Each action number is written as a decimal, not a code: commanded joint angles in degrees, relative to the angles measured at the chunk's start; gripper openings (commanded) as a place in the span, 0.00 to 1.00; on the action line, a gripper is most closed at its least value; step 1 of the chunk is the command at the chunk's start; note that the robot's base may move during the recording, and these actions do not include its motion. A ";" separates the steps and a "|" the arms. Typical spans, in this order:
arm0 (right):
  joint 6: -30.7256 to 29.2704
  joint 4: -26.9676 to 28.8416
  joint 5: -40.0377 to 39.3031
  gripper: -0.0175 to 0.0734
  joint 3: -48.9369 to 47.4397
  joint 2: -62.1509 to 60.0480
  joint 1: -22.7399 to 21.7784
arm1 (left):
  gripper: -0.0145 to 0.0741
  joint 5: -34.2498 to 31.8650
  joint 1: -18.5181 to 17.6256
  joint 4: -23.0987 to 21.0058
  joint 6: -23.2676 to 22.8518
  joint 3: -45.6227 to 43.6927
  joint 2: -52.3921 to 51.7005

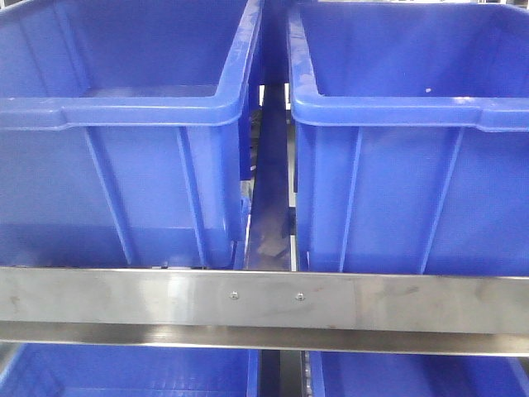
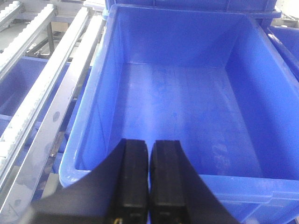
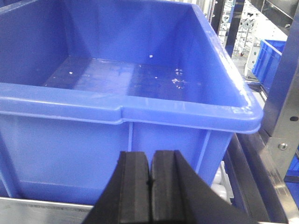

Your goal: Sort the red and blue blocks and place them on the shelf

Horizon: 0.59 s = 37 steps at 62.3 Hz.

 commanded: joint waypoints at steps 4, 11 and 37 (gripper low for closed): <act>0.13 -0.54 -5.02 0.25 -1.20 -1.11 0.04 | 0.30 -4.95 0.12 -0.27 -0.25 -1.51 0.47; 0.13 -0.54 -5.02 0.25 -1.20 -1.11 0.04 | 0.30 -7.85 0.12 4.19 0.03 -1.21 0.47; 0.13 -0.54 -4.98 0.25 -1.20 -1.11 0.04 | 0.30 -34.22 0.12 3.47 1.65 18.45 -9.06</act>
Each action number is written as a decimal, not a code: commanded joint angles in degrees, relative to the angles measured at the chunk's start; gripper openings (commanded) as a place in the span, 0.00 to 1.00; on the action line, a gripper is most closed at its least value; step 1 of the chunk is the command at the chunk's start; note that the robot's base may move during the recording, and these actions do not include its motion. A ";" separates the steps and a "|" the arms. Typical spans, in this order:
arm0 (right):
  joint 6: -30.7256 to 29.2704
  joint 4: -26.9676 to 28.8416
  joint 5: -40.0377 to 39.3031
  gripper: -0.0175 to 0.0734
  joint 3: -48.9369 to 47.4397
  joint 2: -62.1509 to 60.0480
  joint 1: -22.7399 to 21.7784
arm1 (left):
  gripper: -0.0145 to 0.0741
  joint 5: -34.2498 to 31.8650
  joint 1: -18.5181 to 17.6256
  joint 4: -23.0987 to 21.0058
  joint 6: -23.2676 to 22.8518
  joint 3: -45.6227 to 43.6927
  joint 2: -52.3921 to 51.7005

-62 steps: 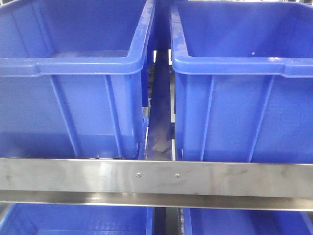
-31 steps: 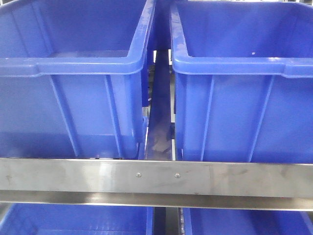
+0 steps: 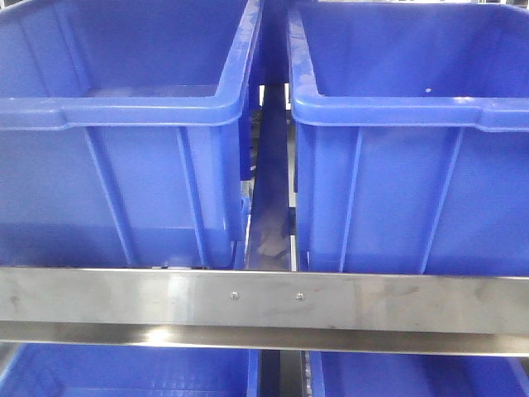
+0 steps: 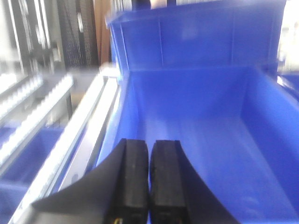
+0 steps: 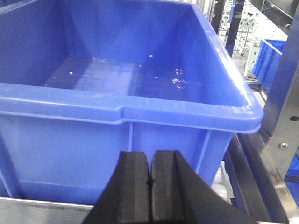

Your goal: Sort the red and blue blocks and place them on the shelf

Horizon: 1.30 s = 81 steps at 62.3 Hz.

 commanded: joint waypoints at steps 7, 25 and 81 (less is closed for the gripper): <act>0.01 -0.54 -4.98 0.25 -1.20 -1.11 0.04 | 0.30 -6.74 0.12 -1.13 0.19 6.69 -7.27; 0.01 -0.54 -4.98 0.25 -1.20 -1.11 0.04 | 0.30 -2.48 0.12 -1.13 0.19 14.31 -14.86; 0.01 -0.54 -4.86 0.25 -1.20 -1.11 0.04 | 0.30 -1.46 0.12 -1.94 -0.19 18.63 -18.15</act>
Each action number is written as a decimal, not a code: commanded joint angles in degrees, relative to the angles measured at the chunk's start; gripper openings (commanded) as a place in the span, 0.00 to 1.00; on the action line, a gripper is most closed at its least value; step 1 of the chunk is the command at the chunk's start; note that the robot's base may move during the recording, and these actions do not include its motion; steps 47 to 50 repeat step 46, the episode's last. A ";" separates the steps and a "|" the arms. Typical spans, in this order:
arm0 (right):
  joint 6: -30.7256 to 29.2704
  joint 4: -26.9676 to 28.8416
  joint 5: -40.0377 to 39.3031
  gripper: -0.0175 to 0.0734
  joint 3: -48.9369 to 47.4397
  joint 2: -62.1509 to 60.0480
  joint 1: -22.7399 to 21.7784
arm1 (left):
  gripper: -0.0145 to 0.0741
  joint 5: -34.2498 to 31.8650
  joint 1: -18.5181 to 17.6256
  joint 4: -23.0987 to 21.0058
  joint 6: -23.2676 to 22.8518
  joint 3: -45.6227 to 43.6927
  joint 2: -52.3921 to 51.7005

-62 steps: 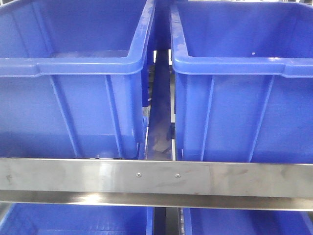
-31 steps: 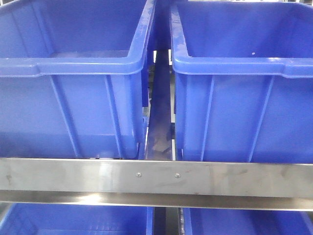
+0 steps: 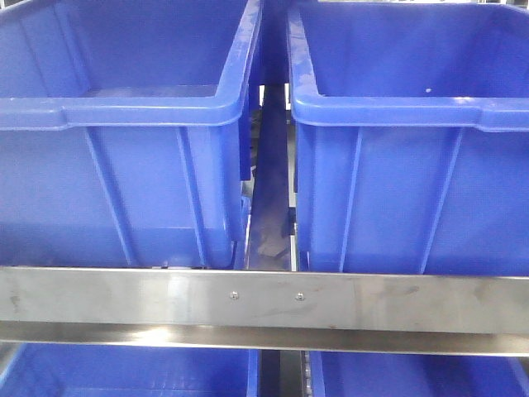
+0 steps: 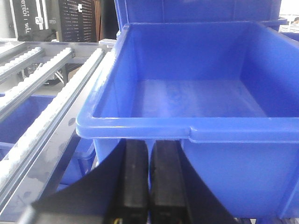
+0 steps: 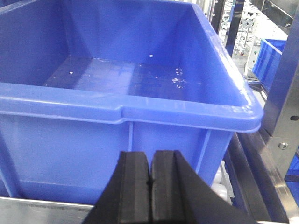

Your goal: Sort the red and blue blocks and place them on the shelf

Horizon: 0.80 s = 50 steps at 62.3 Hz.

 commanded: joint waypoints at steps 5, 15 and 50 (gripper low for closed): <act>-0.02 -0.54 -4.97 0.25 -1.20 -1.11 0.04 | 0.30 -4.70 0.12 -0.50 -0.21 1.60 -1.26; -0.02 -0.54 -4.97 0.25 -1.20 -1.11 0.04 | 0.30 -4.70 0.12 -0.50 -0.21 1.60 -1.26; -0.02 -0.54 -4.97 0.25 -1.20 -1.11 0.04 | 0.30 -4.70 0.12 -0.50 -0.21 1.60 -1.26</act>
